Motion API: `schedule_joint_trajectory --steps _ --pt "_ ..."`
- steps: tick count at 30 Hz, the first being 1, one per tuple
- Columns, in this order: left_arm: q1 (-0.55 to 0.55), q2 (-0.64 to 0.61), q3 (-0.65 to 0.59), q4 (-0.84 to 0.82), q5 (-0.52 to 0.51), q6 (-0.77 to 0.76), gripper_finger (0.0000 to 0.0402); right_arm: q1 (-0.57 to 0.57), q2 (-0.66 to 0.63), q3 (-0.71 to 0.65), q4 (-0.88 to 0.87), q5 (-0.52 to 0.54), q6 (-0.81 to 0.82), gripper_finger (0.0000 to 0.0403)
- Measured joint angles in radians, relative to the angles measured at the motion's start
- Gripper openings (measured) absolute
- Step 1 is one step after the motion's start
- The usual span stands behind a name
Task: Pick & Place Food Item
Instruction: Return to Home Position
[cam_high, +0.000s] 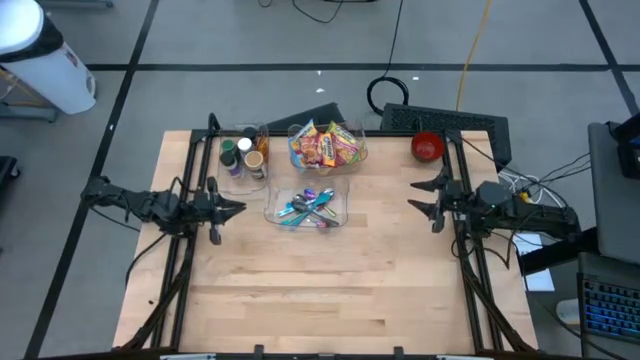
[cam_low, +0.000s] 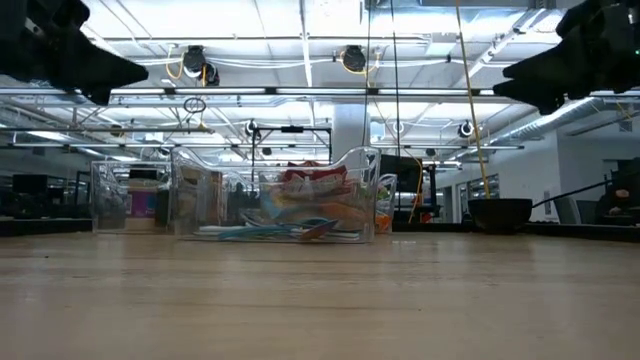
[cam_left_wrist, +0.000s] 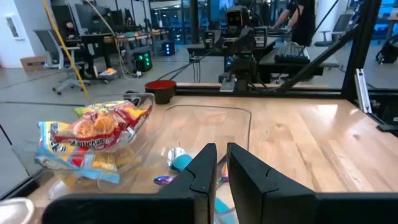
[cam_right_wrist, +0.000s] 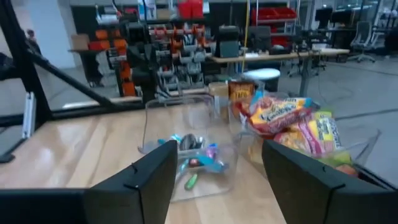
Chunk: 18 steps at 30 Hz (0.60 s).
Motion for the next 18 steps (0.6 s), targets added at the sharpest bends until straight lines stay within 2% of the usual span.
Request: schedule_joint_trajectory --steps 4,8,18 --pt "0.0 -0.094 -0.027 -0.055 -0.001 -0.007 0.004 0.0 0.013 -0.004 -0.013 0.0 -0.002 0.0232" --pt "0.004 -0.09 -0.033 -0.074 -0.017 -0.031 0.004 0.0 0.002 -0.018 -0.011 -0.003 -0.006 0.0228" --pt "0.008 -0.088 -0.126 0.137 0.077 0.04 0.004 0.001 0.008 -0.204 0.306 -0.061 -0.009 0.0232"
